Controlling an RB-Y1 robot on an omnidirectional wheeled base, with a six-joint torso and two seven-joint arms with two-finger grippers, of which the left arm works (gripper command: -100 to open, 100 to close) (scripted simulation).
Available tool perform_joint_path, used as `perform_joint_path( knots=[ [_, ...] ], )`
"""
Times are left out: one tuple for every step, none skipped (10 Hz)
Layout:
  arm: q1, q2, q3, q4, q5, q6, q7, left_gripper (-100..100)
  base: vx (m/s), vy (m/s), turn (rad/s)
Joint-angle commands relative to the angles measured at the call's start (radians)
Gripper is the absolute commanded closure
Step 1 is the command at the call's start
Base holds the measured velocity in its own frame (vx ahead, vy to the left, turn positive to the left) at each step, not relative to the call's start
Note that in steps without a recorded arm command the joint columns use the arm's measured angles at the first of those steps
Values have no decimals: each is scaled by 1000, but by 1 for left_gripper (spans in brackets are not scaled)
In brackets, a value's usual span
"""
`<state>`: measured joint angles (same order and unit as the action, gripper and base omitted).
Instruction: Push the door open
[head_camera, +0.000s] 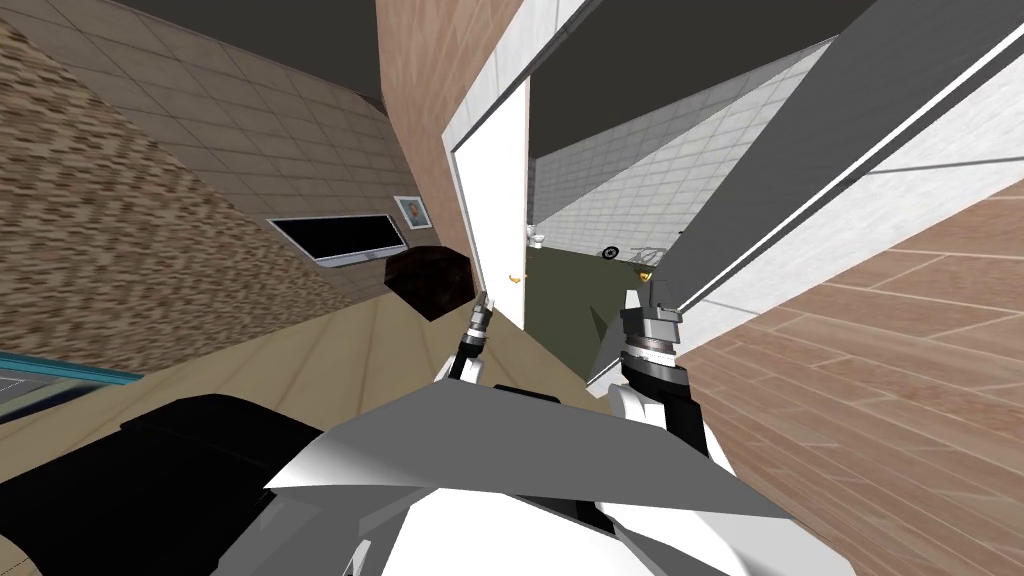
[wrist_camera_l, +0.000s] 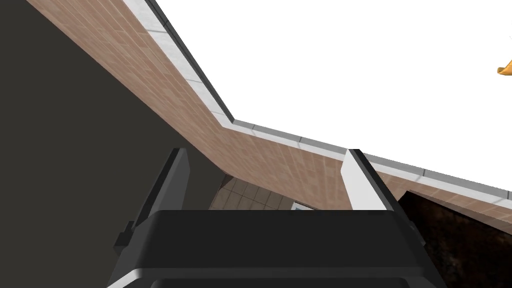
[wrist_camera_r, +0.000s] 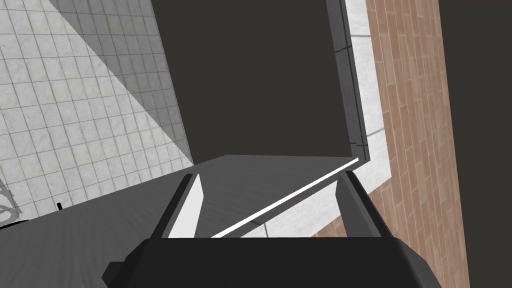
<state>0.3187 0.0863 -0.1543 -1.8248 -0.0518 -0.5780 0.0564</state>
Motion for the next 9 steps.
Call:
perform_joint_path(
  knots=[
    [-12, 3, -9, 36, -5, -9, 7, -100, 82, 72, -15],
    [-21, 5, -14, 59, -7, -14, 10, -100, 79, 74, -20],
    [-30, 6, -19, 82, -10, -18, 14, -100, 75, 59, -20],
    [-39, 8, -24, 105, -13, -23, 18, -100, 103, 60, -13],
    [-48, 10, -29, 129, -16, -27, 22, -100, 118, 59, -19],
    [-57, 11, -35, 152, -19, -32, 26, -100, 114, 56, -19],
    [-66, 12, -40, 176, -21, -37, 30, -100, 95, 52, -19],
    [-76, 13, -45, 200, -24, -41, 34, -100, 81, 68, -17],
    [-85, 14, -50, 224, -27, -46, 38, -100, 100, 70, -20]
  ],
)
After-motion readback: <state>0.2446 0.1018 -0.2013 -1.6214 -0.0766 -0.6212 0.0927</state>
